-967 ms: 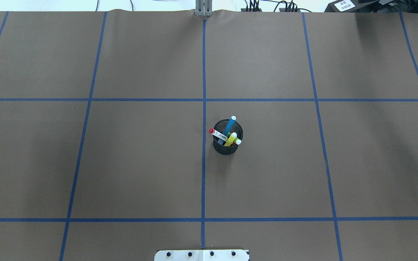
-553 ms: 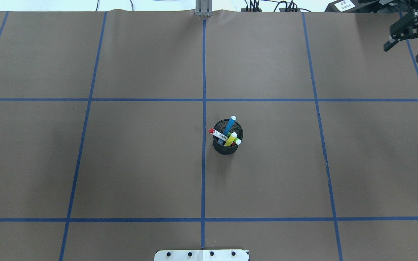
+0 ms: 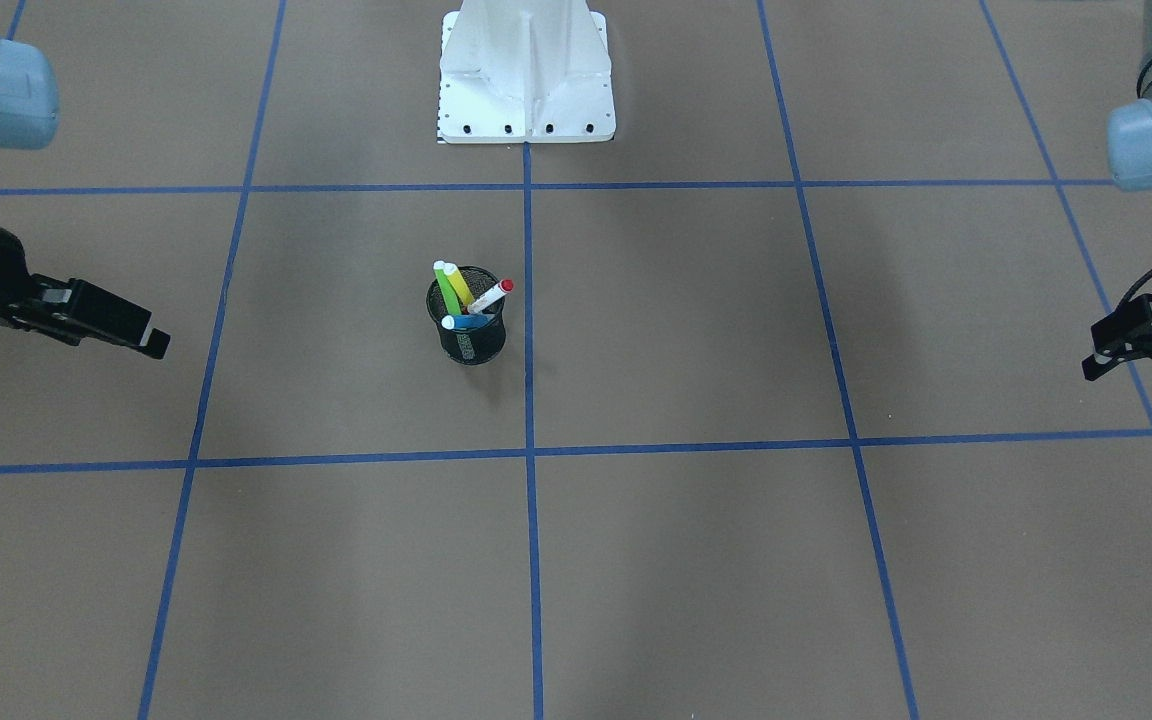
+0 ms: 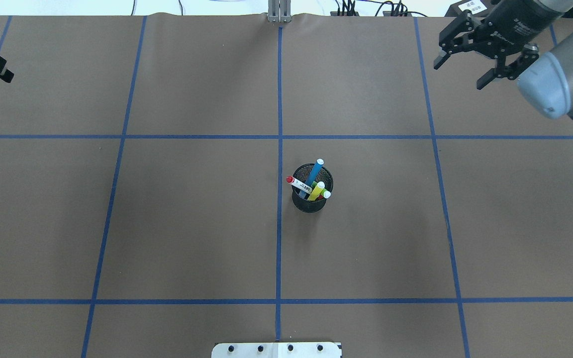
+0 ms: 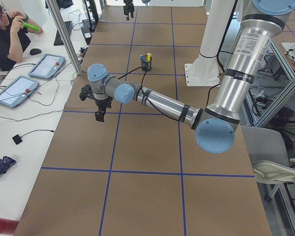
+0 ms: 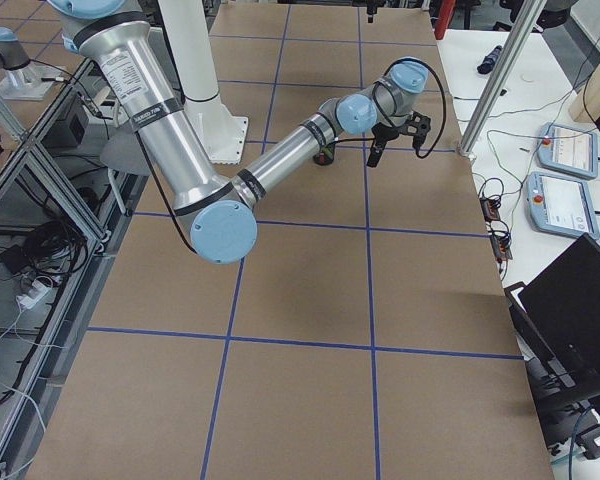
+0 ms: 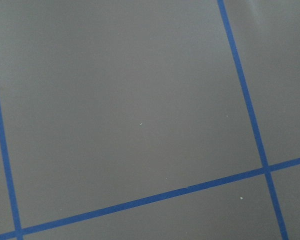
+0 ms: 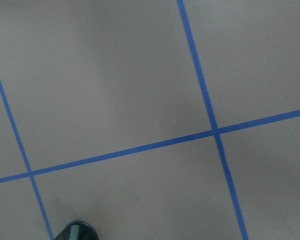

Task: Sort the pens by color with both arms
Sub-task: 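Move the right gripper toward the pen cup while the left arm advances, then lower the right gripper onto the blue marker in the cup and close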

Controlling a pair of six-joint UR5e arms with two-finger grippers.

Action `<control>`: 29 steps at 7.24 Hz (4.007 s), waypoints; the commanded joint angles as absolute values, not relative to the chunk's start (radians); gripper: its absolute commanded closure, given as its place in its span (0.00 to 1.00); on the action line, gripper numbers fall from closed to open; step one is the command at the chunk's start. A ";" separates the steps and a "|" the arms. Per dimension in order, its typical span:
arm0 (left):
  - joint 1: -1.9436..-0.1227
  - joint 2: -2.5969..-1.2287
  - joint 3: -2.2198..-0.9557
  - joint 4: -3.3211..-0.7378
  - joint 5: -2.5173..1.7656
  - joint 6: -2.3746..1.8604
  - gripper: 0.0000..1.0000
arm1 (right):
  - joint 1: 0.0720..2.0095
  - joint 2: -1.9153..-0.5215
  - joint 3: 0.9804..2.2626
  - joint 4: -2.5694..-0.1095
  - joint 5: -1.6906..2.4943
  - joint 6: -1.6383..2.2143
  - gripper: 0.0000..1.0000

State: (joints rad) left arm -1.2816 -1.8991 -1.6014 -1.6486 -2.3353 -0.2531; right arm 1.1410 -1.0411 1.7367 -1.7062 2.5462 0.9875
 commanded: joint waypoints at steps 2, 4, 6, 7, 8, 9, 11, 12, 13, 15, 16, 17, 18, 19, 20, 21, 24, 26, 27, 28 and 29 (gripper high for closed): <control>-1.201 -1.951 -1.578 -1.620 -2.336 -0.334 0.00 | 1.066 -0.861 1.561 -1.706 2.633 1.026 0.00; -1.178 -1.965 -1.565 -1.620 -2.336 -0.339 0.00 | 1.000 -0.694 1.362 -1.707 2.652 1.023 0.00; -1.175 -1.997 -1.559 -1.597 -2.336 -0.339 0.00 | 0.905 -0.670 1.298 -1.707 2.568 1.029 0.00; -1.172 -1.999 -1.560 -1.597 -2.338 -0.339 0.00 | 0.896 -0.664 1.289 -1.707 2.562 1.032 0.00; -1.172 -2.015 -1.559 -1.591 -2.338 -0.350 0.00 | 0.881 -0.658 1.272 -1.709 2.539 1.034 0.00; -1.139 -2.041 -1.557 -1.574 -2.338 -0.394 0.00 | 0.855 -0.654 1.260 -1.709 2.469 1.032 0.00; -1.123 -2.065 -1.560 -1.543 -2.339 -0.408 0.00 | 0.841 -0.653 1.265 -1.709 2.473 1.032 0.00; -1.123 -2.065 -1.557 -1.543 -2.338 -0.408 0.00 | 0.822 -0.658 1.269 -1.709 2.473 1.041 0.00; -1.123 -2.065 -1.559 -1.543 -2.339 -0.408 0.00 | 0.815 -0.657 1.276 -1.706 2.477 1.049 0.01; -1.123 -2.060 -1.562 -1.542 -2.338 -0.408 0.00 | 0.810 -0.670 1.282 -1.698 2.490 1.046 0.01; -1.123 -2.057 -1.562 -1.542 -2.336 -0.407 0.00 | 0.808 -0.675 1.284 -1.694 2.491 1.052 0.01; -1.123 -2.059 -1.562 -1.543 -2.335 -0.407 0.00 | 0.795 -0.698 1.304 -1.692 2.491 1.055 0.04; -1.123 -2.059 -1.562 -1.543 -2.335 -0.407 0.00 | 0.790 -0.731 1.340 -1.692 2.491 1.055 0.08; -1.123 -2.057 -1.563 -1.543 -2.333 -0.407 0.00 | 0.784 -0.751 1.362 -1.692 2.491 1.055 0.14; -1.123 -2.056 -1.563 -1.543 -2.333 -0.405 0.00 | 0.772 -0.755 1.371 -1.692 2.491 1.057 0.20; -1.123 -2.054 -1.563 -1.545 -2.333 -0.405 0.00 | 0.762 -0.756 1.393 -1.690 2.494 1.069 0.23; -1.121 -2.049 -1.565 -1.551 -2.335 -0.402 0.00 | 0.753 -0.765 1.410 -1.692 2.514 1.069 0.31; -1.121 -2.051 -1.568 -1.551 -2.335 -0.407 0.00 | 0.753 -0.773 1.401 -1.690 2.511 1.066 0.31; -1.121 -2.051 -1.568 -1.551 -2.335 -0.407 0.00 | 0.753 -0.772 1.397 -1.690 2.510 1.066 0.33; -1.120 -2.051 -1.568 -1.551 -2.335 -0.407 0.00 | 0.753 -0.772 1.396 -1.690 2.507 1.065 0.35; -1.120 -2.051 -1.568 -1.552 -2.335 -0.407 0.00 | 0.753 -0.772 1.394 -1.690 2.507 1.065 0.41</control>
State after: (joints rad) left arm -1.1205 -2.0509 -1.5677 -1.5512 -2.3347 -0.4064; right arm 0.7533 -0.7717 1.3967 -1.6905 2.5078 1.0651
